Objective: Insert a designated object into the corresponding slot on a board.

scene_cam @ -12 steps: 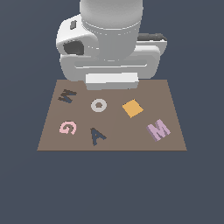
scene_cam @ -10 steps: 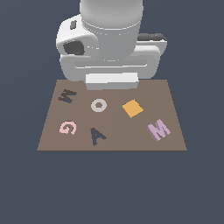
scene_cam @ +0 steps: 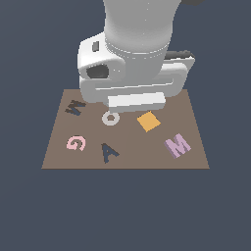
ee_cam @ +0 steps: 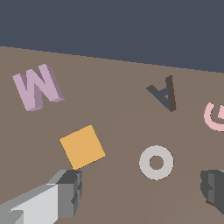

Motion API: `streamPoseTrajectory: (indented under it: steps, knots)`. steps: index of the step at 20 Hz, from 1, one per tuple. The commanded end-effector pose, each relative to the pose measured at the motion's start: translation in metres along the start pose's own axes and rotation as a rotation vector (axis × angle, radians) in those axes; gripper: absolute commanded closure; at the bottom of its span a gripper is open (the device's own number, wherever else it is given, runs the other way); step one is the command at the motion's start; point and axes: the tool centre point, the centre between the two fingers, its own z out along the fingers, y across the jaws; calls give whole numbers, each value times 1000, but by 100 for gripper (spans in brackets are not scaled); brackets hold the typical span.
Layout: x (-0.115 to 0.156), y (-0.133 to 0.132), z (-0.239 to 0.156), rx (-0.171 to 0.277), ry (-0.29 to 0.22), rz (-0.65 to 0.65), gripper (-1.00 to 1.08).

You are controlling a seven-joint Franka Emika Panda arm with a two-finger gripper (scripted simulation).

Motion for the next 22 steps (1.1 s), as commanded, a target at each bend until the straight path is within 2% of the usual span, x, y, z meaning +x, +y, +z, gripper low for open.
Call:
streamPoseTrajectory:
  steps: [1,13,22]
  knots:
    - [8,-10,8,2,0,-31,-92]
    - [62,-88,65,15,2,-254,-92]
    - [81,-128,90,19,3,-359,-92]
